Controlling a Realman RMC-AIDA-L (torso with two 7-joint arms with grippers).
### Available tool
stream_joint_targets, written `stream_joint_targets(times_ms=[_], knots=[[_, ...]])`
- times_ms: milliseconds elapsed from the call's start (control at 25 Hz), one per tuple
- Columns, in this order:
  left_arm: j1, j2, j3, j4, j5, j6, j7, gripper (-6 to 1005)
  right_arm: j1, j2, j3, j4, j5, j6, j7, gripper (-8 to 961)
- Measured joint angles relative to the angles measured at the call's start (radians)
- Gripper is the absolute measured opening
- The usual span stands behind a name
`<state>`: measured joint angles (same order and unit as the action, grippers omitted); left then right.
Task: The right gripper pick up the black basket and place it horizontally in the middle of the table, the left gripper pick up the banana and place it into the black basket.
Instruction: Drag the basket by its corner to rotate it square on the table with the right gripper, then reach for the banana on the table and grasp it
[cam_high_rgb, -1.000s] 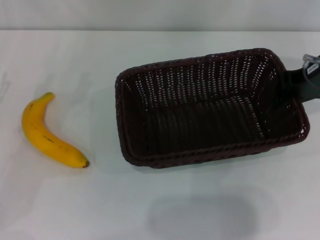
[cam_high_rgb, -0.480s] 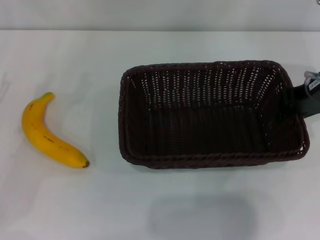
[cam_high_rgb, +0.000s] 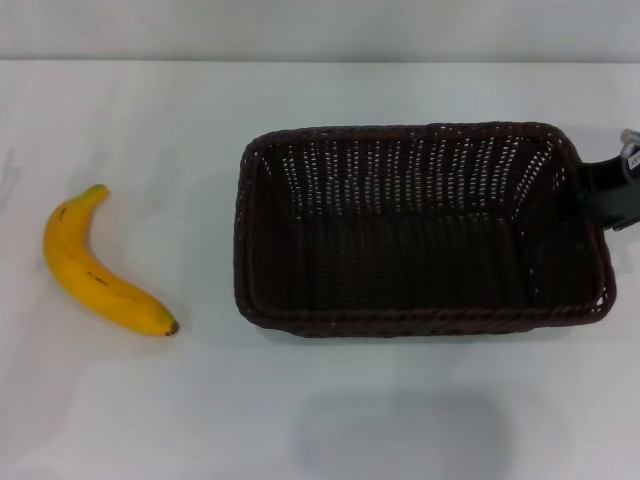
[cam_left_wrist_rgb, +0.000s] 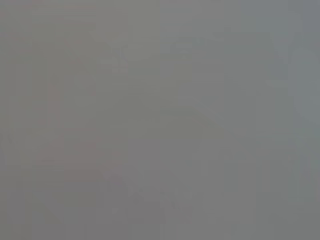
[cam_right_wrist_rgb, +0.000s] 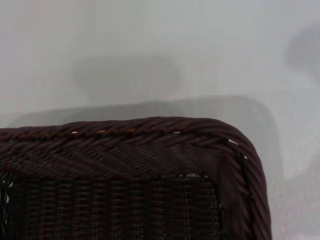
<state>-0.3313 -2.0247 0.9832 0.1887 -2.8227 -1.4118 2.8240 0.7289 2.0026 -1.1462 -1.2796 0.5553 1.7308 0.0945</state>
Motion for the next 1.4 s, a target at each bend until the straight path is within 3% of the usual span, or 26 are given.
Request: stream_joint_targets(times_ms=[120,480,720,880,1120,1280,1400], knots=[[0.001,-0.001,0.000,0.000,0.000,0.000,0.000,873,0.010,-0.010,-0.002,-0.016,-0.005,0.021,0.011,302],[0.005,-0.008,-0.001,0.000,-0.005,-0.002,0.002,872,0.025,-0.073,-0.002,-0.048,0.001,0.071,0.042,305],[0.012,-0.018,-0.029,0.000,-0.005,-0.003,0.002,871,-0.008,-0.090,0.026,-0.161,0.039,0.058,0.020,306],[0.004,-0.030,-0.036,0.000,-0.002,-0.003,0.002,870,-0.100,-0.072,0.070,-0.273,0.038,-0.006,-0.088,307],[0.021,-0.054,-0.029,0.026,0.007,-0.016,0.000,870,-0.299,0.008,0.196,-0.420,0.057,-0.214,-0.396,309],[0.031,-0.054,-0.027,0.024,0.028,-0.031,-0.031,869,-0.453,0.005,0.181,-0.382,0.232,-0.452,-0.615,310],[0.063,-0.053,-0.026,0.041,0.057,-0.039,-0.097,869,-0.493,0.003,0.186,-0.253,0.375,-0.575,-0.801,311]])
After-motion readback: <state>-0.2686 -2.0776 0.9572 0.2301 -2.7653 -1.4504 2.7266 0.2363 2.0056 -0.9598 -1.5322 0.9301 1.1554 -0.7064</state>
